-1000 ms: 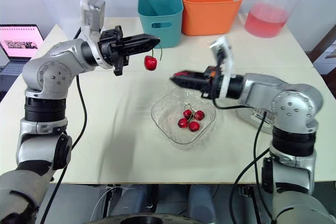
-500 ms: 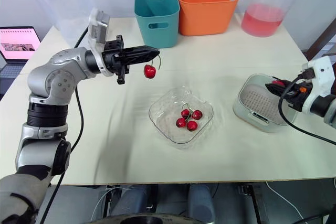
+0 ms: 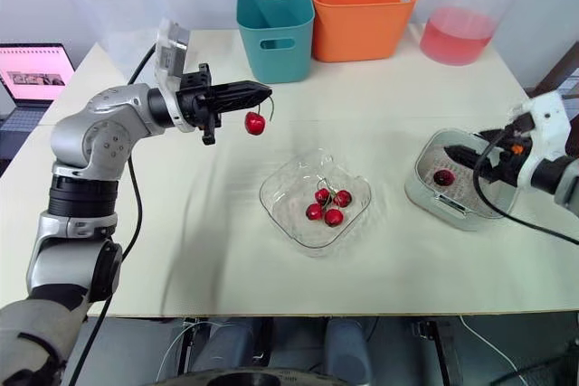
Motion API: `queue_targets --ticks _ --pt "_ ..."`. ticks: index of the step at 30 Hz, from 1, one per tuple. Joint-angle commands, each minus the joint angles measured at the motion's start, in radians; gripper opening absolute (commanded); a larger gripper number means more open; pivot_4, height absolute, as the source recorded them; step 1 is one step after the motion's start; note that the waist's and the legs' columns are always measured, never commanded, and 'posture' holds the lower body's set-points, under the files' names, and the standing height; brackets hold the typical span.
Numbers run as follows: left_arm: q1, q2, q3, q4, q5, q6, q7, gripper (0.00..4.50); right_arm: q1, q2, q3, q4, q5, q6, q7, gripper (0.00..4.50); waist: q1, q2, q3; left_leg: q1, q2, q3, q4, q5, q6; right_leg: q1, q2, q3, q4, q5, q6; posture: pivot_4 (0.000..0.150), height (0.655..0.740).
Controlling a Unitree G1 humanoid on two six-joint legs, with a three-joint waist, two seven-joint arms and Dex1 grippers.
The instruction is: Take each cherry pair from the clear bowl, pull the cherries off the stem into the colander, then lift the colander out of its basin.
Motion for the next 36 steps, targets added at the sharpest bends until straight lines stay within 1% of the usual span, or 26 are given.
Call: queue_targets --ticks 1,3,5,11,14,17,23,33,34,36 --pt "-0.035 0.007 0.028 -0.039 -0.031 0.012 -0.005 0.0 -0.106 0.071 0.026 -0.181 0.199 0.133 -0.008 4.48 0.0 0.0 0.0 0.0 0.0 -0.001 0.0 0.0 0.0 0.0 0.001 0.0 0.0 0.0 0.0 0.15 0.74" --pt "-0.039 -0.003 0.03 -0.047 -0.043 0.022 -0.001 0.0 -0.145 0.139 0.102 -0.271 0.267 0.181 -0.016 4.48 0.006 0.0 0.0 0.0 0.001 -0.003 0.0 0.0 0.0 0.0 0.001 -0.002 0.0 0.0 0.0 0.15 0.74" --pt "-0.036 -0.012 0.027 -0.052 -0.047 0.023 0.004 0.0 -0.185 0.203 0.141 -0.31 0.322 0.218 -0.045 4.48 0.011 0.0 0.0 -0.001 0.001 -0.004 0.0 0.0 0.0 0.001 0.0 -0.002 -0.001 0.0 0.0 0.15 0.74" --pt "-0.031 -0.032 0.021 -0.087 -0.062 0.036 0.014 0.0 -0.276 0.436 0.209 -0.279 0.396 0.261 -0.213 4.48 0.014 -0.001 0.0 -0.002 -0.002 -0.005 0.001 0.0 -0.001 0.001 -0.003 -0.002 -0.002 0.0 0.0 0.15 0.74" --pt "-0.029 -0.035 0.022 -0.1 -0.066 0.043 0.019 0.0 -0.296 0.508 0.244 -0.267 0.393 0.272 -0.265 4.48 0.009 -0.001 0.0 -0.002 -0.001 -0.005 0.001 0.0 -0.001 0.0 -0.002 -0.001 -0.001 0.0 0.0 0.15 0.74" --pt "-0.023 -0.035 0.022 -0.11 -0.067 0.048 0.021 0.0 -0.313 0.56 0.267 -0.262 0.41 0.28 -0.287 4.48 0.006 -0.001 0.0 -0.002 -0.001 -0.005 0.0 0.0 -0.001 -0.001 -0.002 -0.001 0.001 0.0 0.0 0.15 0.74" --pt "-0.016 -0.044 0.015 -0.131 -0.075 0.056 0.034 0.0 -0.336 0.619 0.306 -0.228 0.386 0.265 -0.313 4.48 0.004 -0.001 0.0 -0.002 -0.001 -0.005 0.0 0.0 -0.001 -0.002 -0.002 -0.001 0.005 0.0 0.0 0.15 0.74" --pt "-0.007 -0.051 0.011 -0.146 -0.077 0.061 0.05 0.0 -0.353 0.668 0.313 -0.196 0.379 0.253 -0.327 4.48 0.004 -0.001 0.0 -0.002 -0.001 -0.005 0.0 0.0 -0.001 -0.002 -0.002 -0.001 0.005 0.0 0.0 0.15 0.74" --pt "-0.006 -0.051 0.01 -0.147 -0.078 0.061 0.051 0.0 -0.353 0.669 0.311 -0.197 0.38 0.253 -0.328 3.97 0.004 -0.001 0.0 -0.002 -0.001 -0.005 0.0 0.0 -0.001 -0.002 -0.002 -0.001 0.005 0.0 0.0 0.15 0.74" --pt "-0.006 -0.051 0.01 -0.148 -0.077 0.061 0.053 0.0 -0.352 0.671 0.309 -0.199 0.38 0.251 -0.329 3.29 0.004 -0.001 0.0 -0.002 -0.001 -0.005 0.0 0.0 -0.001 -0.002 -0.002 -0.001 0.005 0.0 0.0 0.15 0.74"
